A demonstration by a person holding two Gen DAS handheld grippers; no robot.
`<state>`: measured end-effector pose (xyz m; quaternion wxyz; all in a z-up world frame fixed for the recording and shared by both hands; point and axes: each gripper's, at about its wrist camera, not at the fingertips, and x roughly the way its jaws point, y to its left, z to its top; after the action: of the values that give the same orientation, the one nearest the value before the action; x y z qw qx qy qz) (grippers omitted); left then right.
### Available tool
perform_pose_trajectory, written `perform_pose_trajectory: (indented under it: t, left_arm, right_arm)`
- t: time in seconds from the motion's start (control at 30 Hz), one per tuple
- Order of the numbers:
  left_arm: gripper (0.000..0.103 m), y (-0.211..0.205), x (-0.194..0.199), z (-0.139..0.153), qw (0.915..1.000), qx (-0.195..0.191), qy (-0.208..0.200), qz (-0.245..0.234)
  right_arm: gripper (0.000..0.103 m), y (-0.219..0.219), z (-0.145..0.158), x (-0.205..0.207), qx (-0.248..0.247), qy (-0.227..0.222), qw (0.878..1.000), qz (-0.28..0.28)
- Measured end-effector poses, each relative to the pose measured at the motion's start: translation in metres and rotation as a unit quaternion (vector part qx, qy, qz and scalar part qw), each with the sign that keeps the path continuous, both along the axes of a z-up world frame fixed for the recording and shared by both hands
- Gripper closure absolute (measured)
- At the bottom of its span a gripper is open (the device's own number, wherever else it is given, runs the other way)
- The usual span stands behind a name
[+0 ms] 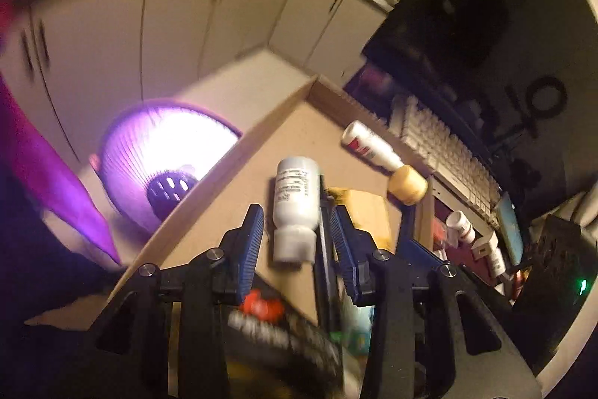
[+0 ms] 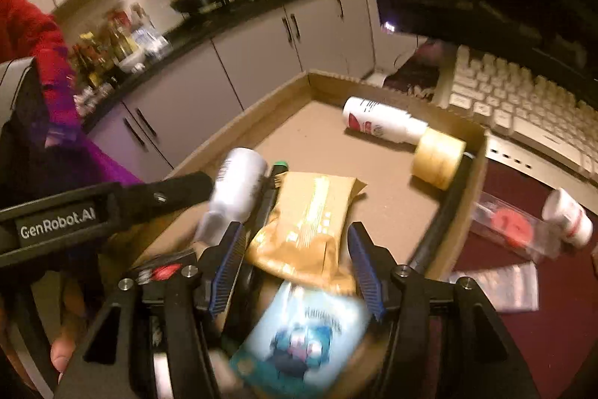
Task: Organize objects
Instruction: 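Open both grippers to drop the pill bottle and gold packet in the tray, then grasp the white foam pad with the right gripper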
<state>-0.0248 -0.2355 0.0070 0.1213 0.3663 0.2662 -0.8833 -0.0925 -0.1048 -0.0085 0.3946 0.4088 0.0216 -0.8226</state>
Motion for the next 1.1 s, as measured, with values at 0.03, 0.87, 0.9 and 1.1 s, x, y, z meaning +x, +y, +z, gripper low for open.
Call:
perform_pose_trajectory:
  t: [0.03,0.87,0.9,1.1]
  left_arm:
    - [0.066,0.012,0.013,0.009,0.9997,-0.018,0.018,-0.003]
    - [0.053,0.194,0.045,0.012,0.9824,0.022,0.041,-0.181]
    - [0.053,0.195,0.044,0.011,0.9825,0.021,0.040,-0.181]
    - [0.053,0.197,0.043,0.005,0.9822,0.016,0.027,-0.185]
  right_arm:
    - [0.045,0.014,0.005,0.009,-0.017,-0.001,1.000,0.003]
    - [0.029,0.306,-0.003,0.018,-0.011,0.035,0.980,-0.198]
    - [0.029,0.311,-0.005,0.015,-0.003,0.035,0.979,-0.200]
    - [0.028,0.322,-0.015,-0.011,0.046,0.029,0.975,-0.216]
